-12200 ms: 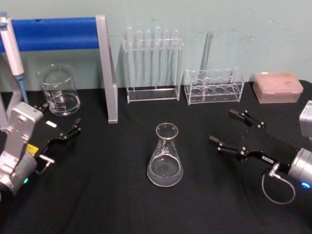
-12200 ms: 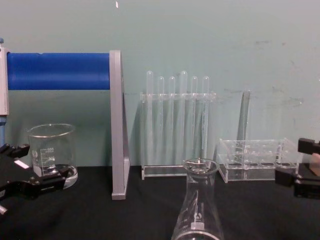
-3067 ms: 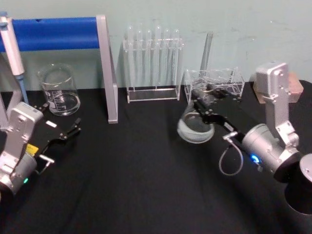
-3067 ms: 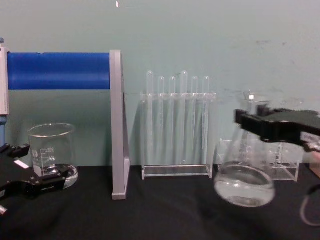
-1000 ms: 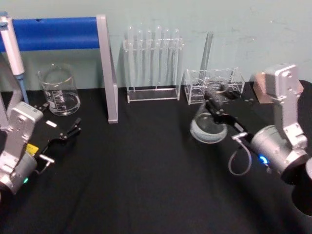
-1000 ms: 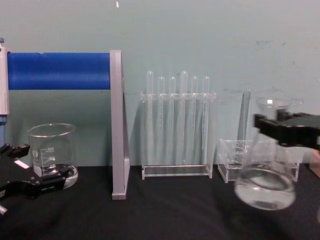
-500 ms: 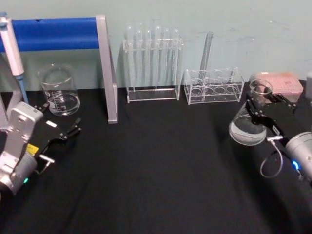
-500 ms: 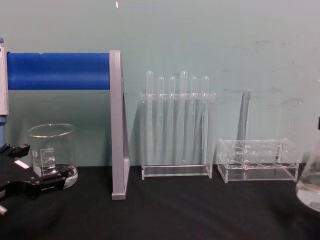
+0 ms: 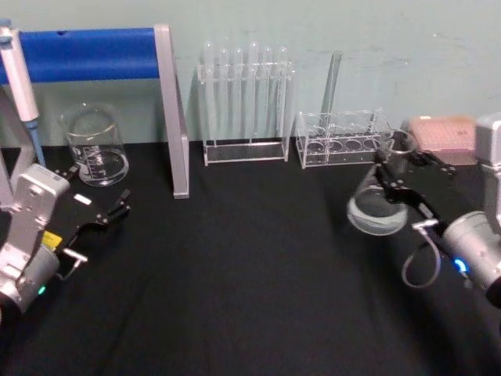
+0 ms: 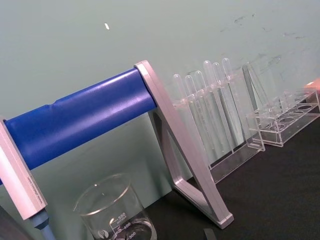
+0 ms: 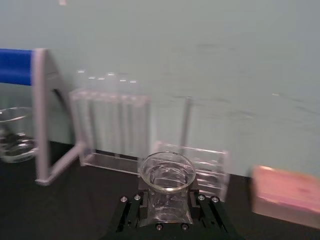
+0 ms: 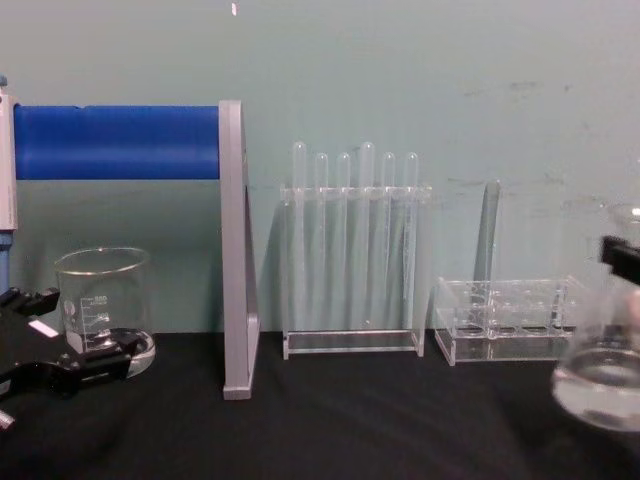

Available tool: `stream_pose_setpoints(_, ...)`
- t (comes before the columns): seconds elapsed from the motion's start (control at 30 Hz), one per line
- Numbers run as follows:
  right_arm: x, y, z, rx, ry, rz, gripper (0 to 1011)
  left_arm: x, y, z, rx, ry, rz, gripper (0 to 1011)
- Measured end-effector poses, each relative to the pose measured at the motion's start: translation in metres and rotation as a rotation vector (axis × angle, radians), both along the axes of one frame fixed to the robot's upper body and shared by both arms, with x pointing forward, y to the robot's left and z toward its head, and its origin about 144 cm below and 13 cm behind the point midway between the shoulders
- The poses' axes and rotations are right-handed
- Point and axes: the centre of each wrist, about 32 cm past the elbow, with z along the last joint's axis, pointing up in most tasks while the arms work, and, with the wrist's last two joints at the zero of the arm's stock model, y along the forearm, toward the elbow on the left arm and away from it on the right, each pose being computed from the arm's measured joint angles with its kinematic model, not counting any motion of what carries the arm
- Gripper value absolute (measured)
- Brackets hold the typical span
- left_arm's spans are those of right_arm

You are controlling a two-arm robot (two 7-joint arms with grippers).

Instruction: Grasp the erlenmeyer flask with one hand, shake it three times, then place it back.

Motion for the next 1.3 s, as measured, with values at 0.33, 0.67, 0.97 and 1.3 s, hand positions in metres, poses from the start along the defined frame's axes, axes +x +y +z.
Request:
stream_pose_setpoints(0.33, 0.016, 0.030, -0.001, -0.011, 0.007, 0.235, 447, 0.000, 0.000, 0.000, 0.000, 0.000, 0.000, 1001)
stream_pose_setpoints(0.67, 0.027, 0.055, -0.001, -0.008, 0.016, 0.392, 447, 0.000, 0.000, 0.000, 0.000, 0.000, 0.000, 1001)
stream_pose_setpoints(0.97, 0.027, 0.052, -0.002, 0.000, 0.017, 0.352, 447, 0.000, 0.000, 0.000, 0.000, 0.000, 0.000, 1001)
stream_pose_setpoints(1.3, 0.020, 0.026, -0.002, 0.010, 0.005, 0.154, 447, 0.000, 0.000, 0.000, 0.000, 0.000, 0.000, 1001)
